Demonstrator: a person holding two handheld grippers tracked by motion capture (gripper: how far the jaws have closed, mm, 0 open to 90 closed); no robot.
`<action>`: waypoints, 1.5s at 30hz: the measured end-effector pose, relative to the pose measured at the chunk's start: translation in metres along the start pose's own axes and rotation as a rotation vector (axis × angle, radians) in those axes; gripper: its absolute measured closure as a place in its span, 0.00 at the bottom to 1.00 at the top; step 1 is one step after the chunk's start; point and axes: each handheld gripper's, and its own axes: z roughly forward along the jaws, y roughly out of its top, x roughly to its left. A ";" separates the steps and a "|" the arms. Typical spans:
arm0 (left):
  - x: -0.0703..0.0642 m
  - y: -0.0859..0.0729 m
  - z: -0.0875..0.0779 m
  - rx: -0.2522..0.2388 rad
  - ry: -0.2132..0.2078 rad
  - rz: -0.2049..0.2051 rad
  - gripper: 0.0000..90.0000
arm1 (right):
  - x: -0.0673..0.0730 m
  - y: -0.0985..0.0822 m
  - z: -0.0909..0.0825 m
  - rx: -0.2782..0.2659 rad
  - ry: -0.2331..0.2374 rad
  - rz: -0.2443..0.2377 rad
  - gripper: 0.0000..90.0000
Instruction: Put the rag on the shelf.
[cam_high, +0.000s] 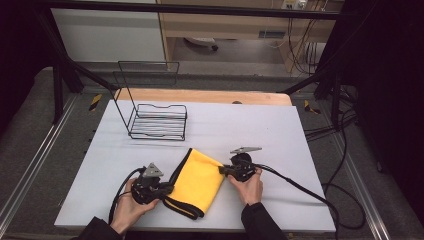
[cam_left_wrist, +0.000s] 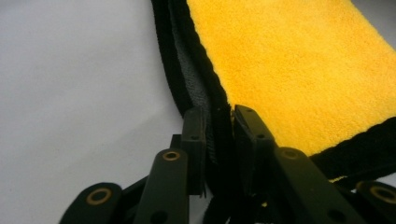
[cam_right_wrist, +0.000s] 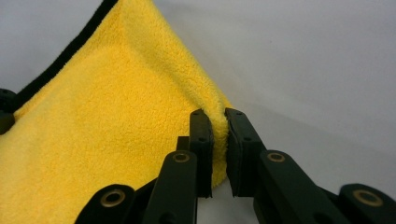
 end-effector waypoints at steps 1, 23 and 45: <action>0.000 0.000 0.000 0.000 0.000 0.000 0.86 | -0.001 0.002 0.000 -0.007 0.005 -0.003 0.92; -0.006 -0.005 -0.015 -0.091 0.015 0.003 0.73 | 0.008 0.049 0.027 -0.098 0.018 -0.267 0.63; 0.043 0.056 -0.013 -0.107 0.073 -0.017 0.07 | -0.032 0.000 -0.043 -0.129 0.045 -0.162 0.04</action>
